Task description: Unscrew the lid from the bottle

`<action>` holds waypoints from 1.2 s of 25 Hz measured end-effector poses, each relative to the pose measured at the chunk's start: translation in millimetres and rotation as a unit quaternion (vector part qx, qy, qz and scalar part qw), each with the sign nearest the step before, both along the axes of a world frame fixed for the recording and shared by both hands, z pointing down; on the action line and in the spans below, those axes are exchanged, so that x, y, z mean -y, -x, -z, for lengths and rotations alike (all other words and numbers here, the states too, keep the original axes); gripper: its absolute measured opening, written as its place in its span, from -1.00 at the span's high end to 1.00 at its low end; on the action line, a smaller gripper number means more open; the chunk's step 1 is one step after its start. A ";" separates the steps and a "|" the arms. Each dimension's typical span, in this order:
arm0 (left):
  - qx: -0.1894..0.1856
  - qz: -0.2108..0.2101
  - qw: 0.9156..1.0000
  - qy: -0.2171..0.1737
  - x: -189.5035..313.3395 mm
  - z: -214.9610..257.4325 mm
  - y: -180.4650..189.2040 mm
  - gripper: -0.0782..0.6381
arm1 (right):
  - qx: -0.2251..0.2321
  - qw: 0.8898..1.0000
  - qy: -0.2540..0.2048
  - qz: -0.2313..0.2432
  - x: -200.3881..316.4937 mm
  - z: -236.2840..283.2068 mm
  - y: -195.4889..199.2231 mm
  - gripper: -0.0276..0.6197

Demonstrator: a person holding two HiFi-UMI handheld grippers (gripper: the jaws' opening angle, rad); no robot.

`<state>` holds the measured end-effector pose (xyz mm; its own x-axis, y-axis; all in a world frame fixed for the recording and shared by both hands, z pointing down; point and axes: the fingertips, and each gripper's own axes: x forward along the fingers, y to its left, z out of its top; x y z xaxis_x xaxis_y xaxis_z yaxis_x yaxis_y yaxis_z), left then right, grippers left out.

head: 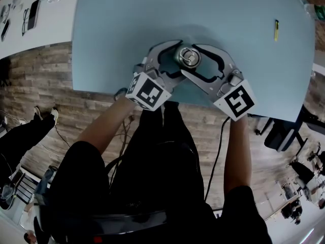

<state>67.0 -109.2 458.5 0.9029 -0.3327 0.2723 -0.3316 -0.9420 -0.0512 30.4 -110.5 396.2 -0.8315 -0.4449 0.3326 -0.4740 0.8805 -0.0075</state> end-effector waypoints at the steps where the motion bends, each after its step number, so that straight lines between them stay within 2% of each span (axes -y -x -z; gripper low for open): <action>1: -0.001 -0.007 1.000 0.000 0.1 0.2 0.6 -0.22 | -0.002 1.000 0.001 0.004 0.0 -0.5 0.6 0.12; 6: 0.001 -0.039 0.999 0.000 -0.9 0.4 0.3 -0.22 | -0.010 1.000 0.005 0.022 -1.1 -1.8 0.2 0.12; 13: 0.002 -0.078 0.997 0.004 -1.2 1.1 -0.1 -0.22 | 0.007 0.998 0.013 0.058 -0.4 0.3 0.1 0.12; 17: 0.003 -0.094 0.996 0.001 -1.3 1.3 -0.3 -0.22 | 0.021 0.998 0.010 0.063 0.4 2.5 1.3 0.12; 21: 0.005 -0.086 0.996 -0.002 -1.6 2.0 0.4 -0.22 | 0.026 0.998 0.008 0.058 0.2 4.5 3.3 0.12; 27: 0.014 -0.064 0.998 -0.014 -1.1 1.2 -0.8 -0.25 | -0.002 0.999 0.009 0.047 -1.9 -1.1 1.5 0.10; 28: 0.013 -0.056 0.998 -0.015 -0.1 1.6 -1.4 -0.27 | -0.010 0.999 0.010 0.047 -2.2 -3.3 0.8 0.10; 30: 0.006 -0.032 0.999 -0.017 4.1 4.2 -1.4 -0.44 | -0.020 0.999 0.010 0.044 -2.4 -5.7 0.1 0.02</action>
<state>68.4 -113.3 454.3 0.9193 -0.2830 0.2734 -0.2691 -0.9591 -0.0878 30.3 -108.0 401.9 -0.8536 -0.3626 0.3741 -0.3943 0.9189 -0.0091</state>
